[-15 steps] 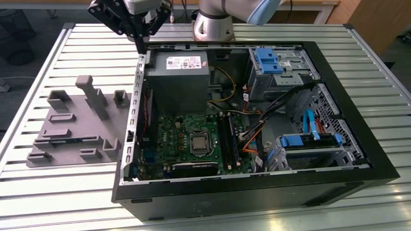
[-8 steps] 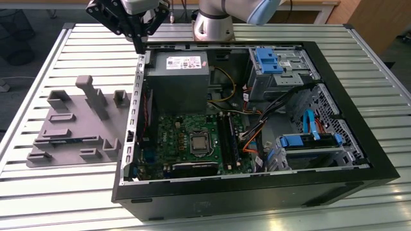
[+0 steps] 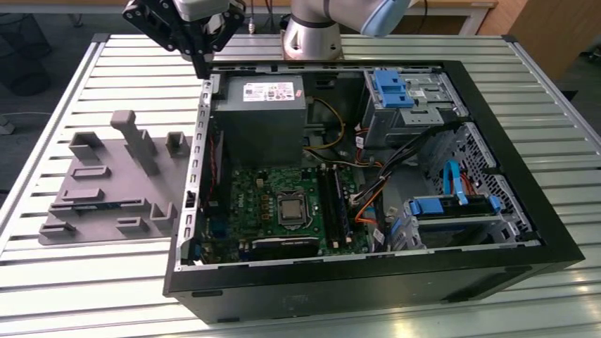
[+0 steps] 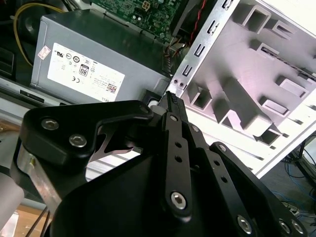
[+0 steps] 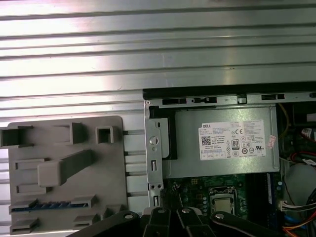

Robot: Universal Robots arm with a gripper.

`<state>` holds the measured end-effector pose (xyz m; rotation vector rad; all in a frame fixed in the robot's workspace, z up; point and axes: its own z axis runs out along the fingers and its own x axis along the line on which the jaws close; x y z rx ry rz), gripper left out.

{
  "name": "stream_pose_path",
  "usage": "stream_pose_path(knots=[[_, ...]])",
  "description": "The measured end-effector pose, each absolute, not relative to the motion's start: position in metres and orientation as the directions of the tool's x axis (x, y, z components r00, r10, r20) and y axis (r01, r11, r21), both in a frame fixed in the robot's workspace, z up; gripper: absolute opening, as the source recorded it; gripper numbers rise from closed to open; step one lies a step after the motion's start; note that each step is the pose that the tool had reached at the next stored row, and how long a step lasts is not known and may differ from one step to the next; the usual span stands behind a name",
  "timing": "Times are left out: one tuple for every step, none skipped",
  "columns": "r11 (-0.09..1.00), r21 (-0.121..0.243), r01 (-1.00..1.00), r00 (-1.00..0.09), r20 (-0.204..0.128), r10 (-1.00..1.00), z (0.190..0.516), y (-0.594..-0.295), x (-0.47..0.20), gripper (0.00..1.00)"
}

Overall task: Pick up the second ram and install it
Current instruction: 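Reach for the second ram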

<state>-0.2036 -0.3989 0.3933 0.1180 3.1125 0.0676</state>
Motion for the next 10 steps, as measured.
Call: stream_pose_path(knots=[[0.996, 0.044, 0.075, -0.997, -0.024, 0.076, 0.3933, -0.3989, -0.2039, 0.11], [0.996, 0.044, 0.075, -0.997, -0.024, 0.076, 0.3933, -0.3989, -0.2041, 0.11], [0.996, 0.044, 0.075, -0.997, -0.024, 0.076, 0.3933, -0.3989, -0.2042, 0.11], [0.996, 0.044, 0.075, -0.997, -0.024, 0.076, 0.3933, -0.3989, -0.2045, 0.11], [0.996, 0.044, 0.075, -0.997, -0.024, 0.076, 0.3933, -0.3989, -0.205, 0.11], [0.996, 0.044, 0.075, -0.997, -0.024, 0.076, 0.3933, -0.3989, -0.2052, 0.11], [0.996, 0.044, 0.075, -0.997, -0.024, 0.076, 0.3933, -0.3989, -0.2054, 0.11], [0.996, 0.044, 0.075, -0.997, -0.024, 0.076, 0.3933, -0.3989, -0.2056, 0.11], [0.996, 0.044, 0.075, -0.997, -0.024, 0.076, 0.3933, -0.3989, -0.2058, 0.11], [0.996, 0.044, 0.075, -0.997, -0.024, 0.076, 0.3933, -0.3989, -0.206, 0.11]])
